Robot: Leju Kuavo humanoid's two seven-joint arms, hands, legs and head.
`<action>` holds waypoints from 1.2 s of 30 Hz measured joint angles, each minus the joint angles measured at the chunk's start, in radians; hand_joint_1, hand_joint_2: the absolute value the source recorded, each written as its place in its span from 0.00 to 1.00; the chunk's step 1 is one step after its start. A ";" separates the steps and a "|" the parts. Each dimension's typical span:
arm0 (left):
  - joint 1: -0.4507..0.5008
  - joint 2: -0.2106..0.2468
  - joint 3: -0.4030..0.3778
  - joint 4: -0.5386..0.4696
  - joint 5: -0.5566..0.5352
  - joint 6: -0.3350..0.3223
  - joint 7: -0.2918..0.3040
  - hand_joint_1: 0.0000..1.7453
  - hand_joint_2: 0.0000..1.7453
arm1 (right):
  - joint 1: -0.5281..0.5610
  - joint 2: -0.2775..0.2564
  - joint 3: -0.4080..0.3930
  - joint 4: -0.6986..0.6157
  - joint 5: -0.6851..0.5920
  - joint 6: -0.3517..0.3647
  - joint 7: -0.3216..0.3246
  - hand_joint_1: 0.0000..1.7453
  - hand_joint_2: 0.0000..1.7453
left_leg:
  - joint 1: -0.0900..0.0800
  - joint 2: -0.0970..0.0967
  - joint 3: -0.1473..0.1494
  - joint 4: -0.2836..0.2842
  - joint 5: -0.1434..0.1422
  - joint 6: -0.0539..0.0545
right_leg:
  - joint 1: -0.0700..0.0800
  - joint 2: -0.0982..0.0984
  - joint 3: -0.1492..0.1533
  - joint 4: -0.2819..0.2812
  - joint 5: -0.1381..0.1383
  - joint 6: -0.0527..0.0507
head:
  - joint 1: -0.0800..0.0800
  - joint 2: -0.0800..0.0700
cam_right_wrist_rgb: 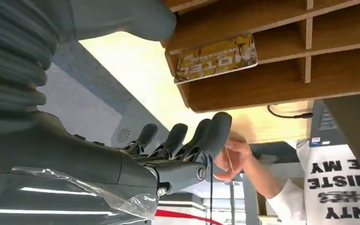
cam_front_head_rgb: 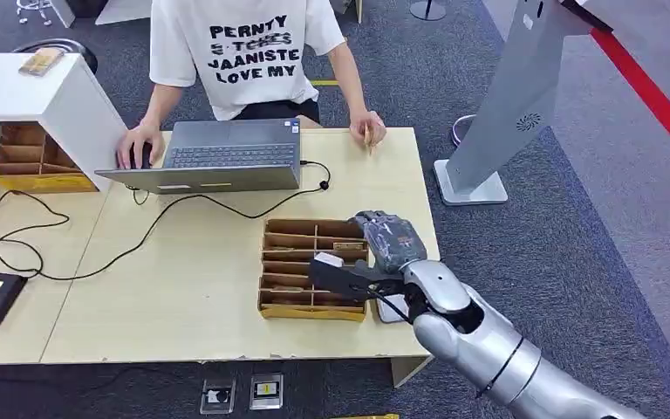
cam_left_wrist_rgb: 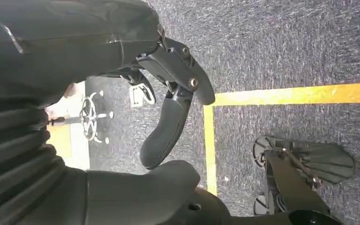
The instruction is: Pass the card to the sensor for recognition and then transmit it.
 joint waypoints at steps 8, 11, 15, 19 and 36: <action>0.000 0.000 0.000 0.000 0.000 0.002 0.000 0.36 1.00 | 0.003 -0.004 0.000 -0.001 -0.015 0.009 -0.010 0.42 1.00 | 0.000 0.000 0.000 0.000 0.000 0.000 | 0.000 0.000 0.000 0.000 0.000 0.000 | 0.000 0.000; 0.000 0.000 0.000 0.000 0.000 0.002 0.000 0.35 1.00 | 0.003 -0.004 0.000 -0.001 -0.017 0.010 -0.015 0.40 1.00 | 0.000 0.000 0.000 0.000 0.000 0.000 | 0.000 0.000 0.000 0.000 0.000 0.000 | 0.000 0.000; 0.000 0.000 0.000 0.000 0.001 0.002 0.000 0.35 1.00 | 0.003 -0.004 0.000 0.000 -0.018 0.012 -0.021 0.36 1.00 | 0.000 0.000 0.000 0.000 0.000 0.000 | 0.000 0.000 0.000 0.000 0.000 0.000 | 0.000 0.000; 0.000 0.000 0.000 0.000 0.001 0.001 0.000 0.36 1.00 | 0.001 -0.004 0.000 0.005 -0.018 0.013 -0.026 0.35 1.00 | 0.000 0.000 0.000 0.000 0.000 0.000 | 0.000 0.000 0.000 0.000 0.000 0.000 | 0.000 0.000; 0.000 0.000 0.000 0.000 0.000 0.001 0.000 0.36 1.00 | -0.008 -0.004 0.000 0.010 -0.021 0.023 -0.027 0.35 1.00 | 0.000 0.000 0.000 0.000 0.000 0.000 | 0.000 0.000 0.000 0.000 0.000 0.000 | 0.000 0.000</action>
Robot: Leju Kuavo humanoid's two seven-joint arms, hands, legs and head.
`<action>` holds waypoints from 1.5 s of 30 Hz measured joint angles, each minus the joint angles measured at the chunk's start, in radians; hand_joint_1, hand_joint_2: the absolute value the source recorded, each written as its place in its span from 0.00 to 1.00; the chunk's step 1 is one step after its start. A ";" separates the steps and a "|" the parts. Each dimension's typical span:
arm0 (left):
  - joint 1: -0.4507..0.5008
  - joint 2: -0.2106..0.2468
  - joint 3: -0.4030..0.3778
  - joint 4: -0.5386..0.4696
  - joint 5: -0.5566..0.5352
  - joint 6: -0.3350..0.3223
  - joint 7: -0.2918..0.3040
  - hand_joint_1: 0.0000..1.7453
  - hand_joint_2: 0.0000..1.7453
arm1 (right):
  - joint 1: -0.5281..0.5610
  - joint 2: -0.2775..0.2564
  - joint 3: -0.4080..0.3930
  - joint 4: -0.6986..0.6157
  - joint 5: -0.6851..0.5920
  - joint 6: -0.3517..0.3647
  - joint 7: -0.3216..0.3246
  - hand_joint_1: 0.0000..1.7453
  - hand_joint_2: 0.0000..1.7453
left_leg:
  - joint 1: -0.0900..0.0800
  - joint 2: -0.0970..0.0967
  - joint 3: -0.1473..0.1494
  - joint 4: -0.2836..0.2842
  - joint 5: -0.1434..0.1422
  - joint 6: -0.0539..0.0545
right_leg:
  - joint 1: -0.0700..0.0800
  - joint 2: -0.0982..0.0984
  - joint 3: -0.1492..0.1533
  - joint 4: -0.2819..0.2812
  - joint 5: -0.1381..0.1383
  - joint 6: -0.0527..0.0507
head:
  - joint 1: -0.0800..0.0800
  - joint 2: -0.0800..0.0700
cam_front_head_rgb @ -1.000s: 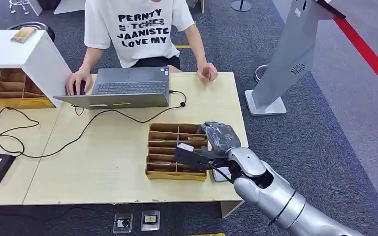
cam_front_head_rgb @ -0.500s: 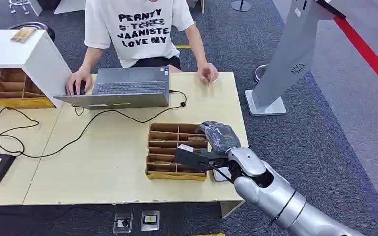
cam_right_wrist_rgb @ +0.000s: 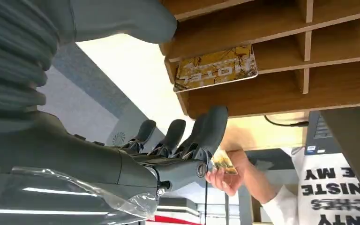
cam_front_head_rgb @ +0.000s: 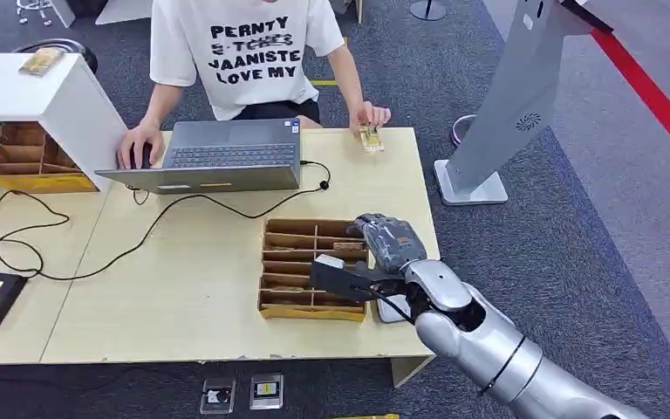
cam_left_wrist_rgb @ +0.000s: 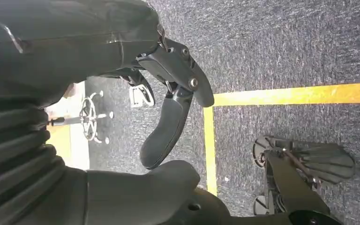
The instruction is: Pass the card to the sensor for recognition and then transmit it.
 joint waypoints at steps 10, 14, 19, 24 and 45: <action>0.000 0.000 0.000 0.000 0.000 0.000 -0.004 0.37 1.00 | -0.016 0.000 0.003 0.018 -0.012 0.010 -0.005 0.33 1.00 | 0.000 0.000 0.000 0.000 0.000 0.000 | 0.000 0.000 0.000 0.000 0.000 0.000 | 0.000 0.000; 0.000 0.001 0.000 0.000 0.000 -0.002 -0.004 0.39 1.00 | -0.027 0.003 0.003 0.024 -0.025 0.018 -0.002 0.45 1.00 | 0.000 0.000 0.000 0.000 0.000 0.000 | 0.000 0.000 0.000 0.000 0.000 0.000 | 0.000 0.000; 0.000 0.004 0.000 0.000 0.000 -0.003 -0.012 0.40 1.00 | -0.029 0.003 0.004 0.024 -0.037 0.025 0.010 0.54 1.00 | 0.000 0.000 0.000 0.000 0.000 0.000 | 0.000 0.000 0.000 0.000 0.000 0.000 | 0.000 0.000; 0.000 0.006 0.000 0.000 0.000 -0.003 -0.013 0.41 1.00 | -0.029 0.003 0.004 0.024 -0.039 0.027 0.011 0.86 1.00 | 0.000 0.000 0.000 0.000 0.000 0.000 | 0.000 0.000 0.000 0.000 0.000 0.000 | 0.000 0.000; 0.000 0.016 0.000 0.000 0.003 -0.009 -0.029 0.44 1.00 | -0.030 0.001 0.003 0.022 -0.049 0.034 0.038 0.89 1.00 | 0.000 0.000 0.000 0.000 0.000 0.000 | 0.000 0.000 0.000 0.000 0.000 0.000 | 0.000 0.000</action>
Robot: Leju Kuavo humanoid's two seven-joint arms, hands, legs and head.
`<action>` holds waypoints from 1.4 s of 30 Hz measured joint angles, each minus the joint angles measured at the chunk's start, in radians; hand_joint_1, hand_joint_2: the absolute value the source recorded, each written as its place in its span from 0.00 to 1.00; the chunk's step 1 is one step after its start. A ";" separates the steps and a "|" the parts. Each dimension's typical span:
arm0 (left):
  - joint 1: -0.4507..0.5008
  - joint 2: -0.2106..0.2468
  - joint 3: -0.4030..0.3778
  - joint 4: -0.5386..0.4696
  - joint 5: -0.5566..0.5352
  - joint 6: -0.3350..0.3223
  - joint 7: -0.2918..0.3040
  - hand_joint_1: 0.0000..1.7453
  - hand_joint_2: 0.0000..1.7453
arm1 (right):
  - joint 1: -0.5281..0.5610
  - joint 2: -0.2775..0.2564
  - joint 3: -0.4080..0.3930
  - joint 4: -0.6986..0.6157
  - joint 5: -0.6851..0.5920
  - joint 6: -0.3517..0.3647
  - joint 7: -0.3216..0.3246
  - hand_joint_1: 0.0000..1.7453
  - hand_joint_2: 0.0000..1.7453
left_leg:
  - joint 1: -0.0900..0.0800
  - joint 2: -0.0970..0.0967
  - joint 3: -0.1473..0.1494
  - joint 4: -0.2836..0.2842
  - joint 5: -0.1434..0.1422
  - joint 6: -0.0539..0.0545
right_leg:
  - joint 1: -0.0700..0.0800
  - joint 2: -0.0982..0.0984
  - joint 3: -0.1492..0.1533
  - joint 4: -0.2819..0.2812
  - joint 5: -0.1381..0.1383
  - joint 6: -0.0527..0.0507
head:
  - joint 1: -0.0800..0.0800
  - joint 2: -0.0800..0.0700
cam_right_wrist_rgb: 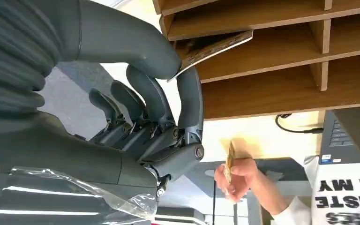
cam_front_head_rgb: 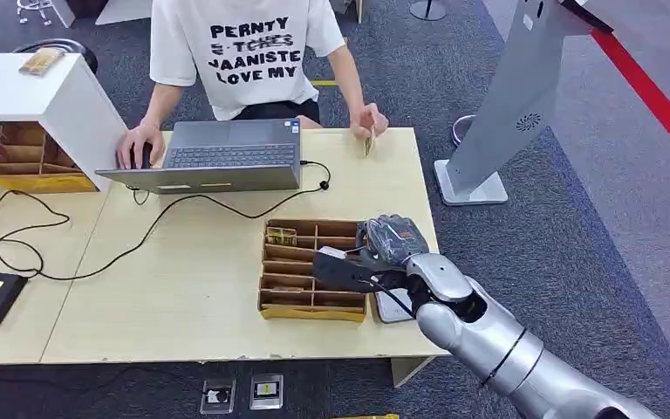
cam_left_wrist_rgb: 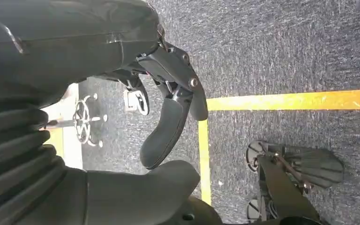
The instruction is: Pass the card to the sensor for recognition and then transmit it.
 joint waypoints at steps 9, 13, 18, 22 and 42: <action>0.000 0.003 0.000 0.000 0.000 -0.003 -0.002 0.43 1.00 | 0.000 -0.001 -0.001 -0.002 -0.016 -0.014 0.005 1.00 1.00 | 0.000 0.000 0.000 0.000 0.000 0.000 | 0.000 0.000 0.000 0.000 0.000 0.000 | 0.000 0.000; 0.000 0.003 0.000 0.000 0.000 -0.005 -0.002 0.43 1.00 | 0.002 -0.003 -0.006 -0.018 -0.023 -0.035 0.005 1.00 1.00 | 0.000 0.000 0.000 0.000 0.000 0.000 | 0.000 0.000 0.000 0.000 0.000 0.000 | 0.000 0.000; 0.000 0.003 0.000 0.000 0.001 -0.004 -0.002 0.44 1.00 | 0.002 -0.005 -0.018 -0.039 -0.019 -0.052 0.015 1.00 1.00 | 0.000 0.000 0.000 0.000 0.000 0.000 | 0.000 0.000 0.000 0.000 0.000 0.000 | 0.000 0.000; 0.000 0.003 0.000 0.000 0.008 -0.001 -0.002 0.44 1.00 | 0.003 -0.009 -0.038 -0.092 0.002 -0.076 0.042 1.00 1.00 | 0.000 0.000 0.000 0.000 0.000 0.000 | 0.000 0.000 0.000 0.000 0.000 0.000 | 0.000 0.000; 0.001 0.003 0.000 0.000 0.011 0.000 -0.002 0.45 1.00 | 0.059 -0.051 -0.169 -0.334 0.073 -0.166 0.096 1.00 1.00 | 0.000 0.001 0.001 0.000 0.000 0.000 | 0.000 0.001 0.000 0.000 0.000 0.000 | 0.000 0.000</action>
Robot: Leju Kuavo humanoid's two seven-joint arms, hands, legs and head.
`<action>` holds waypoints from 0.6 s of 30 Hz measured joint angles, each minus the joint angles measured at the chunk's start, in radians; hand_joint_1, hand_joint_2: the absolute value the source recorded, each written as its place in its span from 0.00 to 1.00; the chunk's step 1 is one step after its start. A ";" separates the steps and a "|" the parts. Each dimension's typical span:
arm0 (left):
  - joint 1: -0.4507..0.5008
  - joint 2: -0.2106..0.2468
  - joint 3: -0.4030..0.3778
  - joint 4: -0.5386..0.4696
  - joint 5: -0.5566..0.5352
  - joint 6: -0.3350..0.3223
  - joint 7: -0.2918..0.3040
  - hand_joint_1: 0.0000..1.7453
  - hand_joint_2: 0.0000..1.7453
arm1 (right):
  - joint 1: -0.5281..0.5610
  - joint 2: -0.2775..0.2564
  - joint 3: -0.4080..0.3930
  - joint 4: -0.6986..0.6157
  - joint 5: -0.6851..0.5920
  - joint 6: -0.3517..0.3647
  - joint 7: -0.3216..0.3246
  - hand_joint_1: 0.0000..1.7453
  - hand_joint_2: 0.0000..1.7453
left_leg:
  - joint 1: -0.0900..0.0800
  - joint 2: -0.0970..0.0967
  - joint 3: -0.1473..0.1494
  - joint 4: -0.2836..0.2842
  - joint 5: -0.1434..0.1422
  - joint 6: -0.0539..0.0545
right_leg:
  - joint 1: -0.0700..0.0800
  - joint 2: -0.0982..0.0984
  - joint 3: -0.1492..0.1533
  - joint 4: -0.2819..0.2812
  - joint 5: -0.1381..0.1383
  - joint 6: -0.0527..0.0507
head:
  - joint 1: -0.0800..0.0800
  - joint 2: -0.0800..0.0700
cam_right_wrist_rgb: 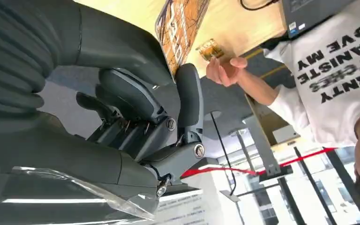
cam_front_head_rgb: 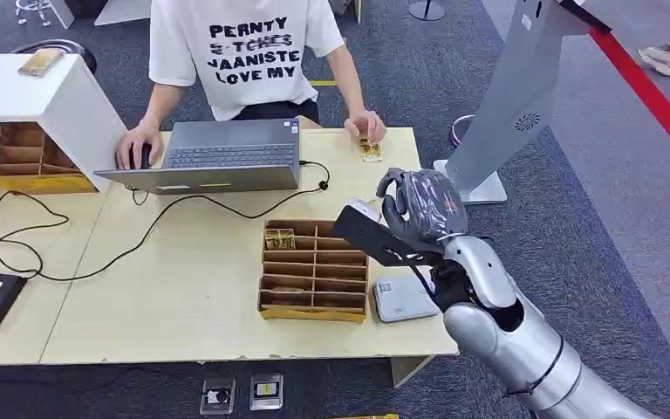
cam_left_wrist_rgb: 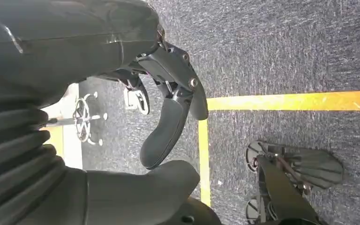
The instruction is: Pass the card to the sensor for recognition and then transmit it.
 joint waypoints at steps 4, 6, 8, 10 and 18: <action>0.001 -0.001 0.000 0.000 -0.001 0.000 0.001 0.45 1.00 | 0.005 -0.002 -0.025 -0.047 0.005 -0.004 -0.002 1.00 1.00 | 0.000 0.000 0.000 0.000 0.000 0.000 | 0.000 0.000 0.000 0.000 0.000 0.000 | 0.000 0.000; 0.000 -0.001 0.000 0.000 -0.003 0.000 0.002 0.45 1.00 | 0.004 -0.002 -0.036 -0.063 0.006 -0.006 -0.009 1.00 1.00 | 0.000 0.000 0.000 0.000 0.000 0.000 | 0.000 0.000 0.000 0.000 0.000 0.000 | 0.000 0.000; 0.000 -0.002 0.000 0.000 -0.005 -0.001 0.002 0.44 1.00 | 0.004 -0.002 -0.041 -0.075 0.006 -0.008 -0.016 1.00 1.00 | 0.000 0.000 0.000 0.000 0.000 0.000 | 0.000 0.000 0.000 0.000 0.000 0.000 | 0.000 0.000; 0.000 -0.002 -0.001 0.000 -0.008 -0.002 0.003 0.44 1.00 | 0.002 -0.001 -0.049 -0.084 -0.006 -0.008 -0.034 1.00 1.00 | 0.000 0.000 -0.001 0.000 0.000 0.000 | 0.000 0.000 0.000 0.000 0.000 0.000 | 0.000 0.000; -0.002 -0.004 -0.004 0.000 -0.023 -0.012 0.004 0.44 1.00 | -0.102 0.049 -0.056 -0.067 -0.101 0.018 -0.108 1.00 1.00 | 0.000 0.000 -0.001 0.000 0.000 0.000 | 0.000 0.000 0.000 0.001 0.000 0.000 | 0.000 0.000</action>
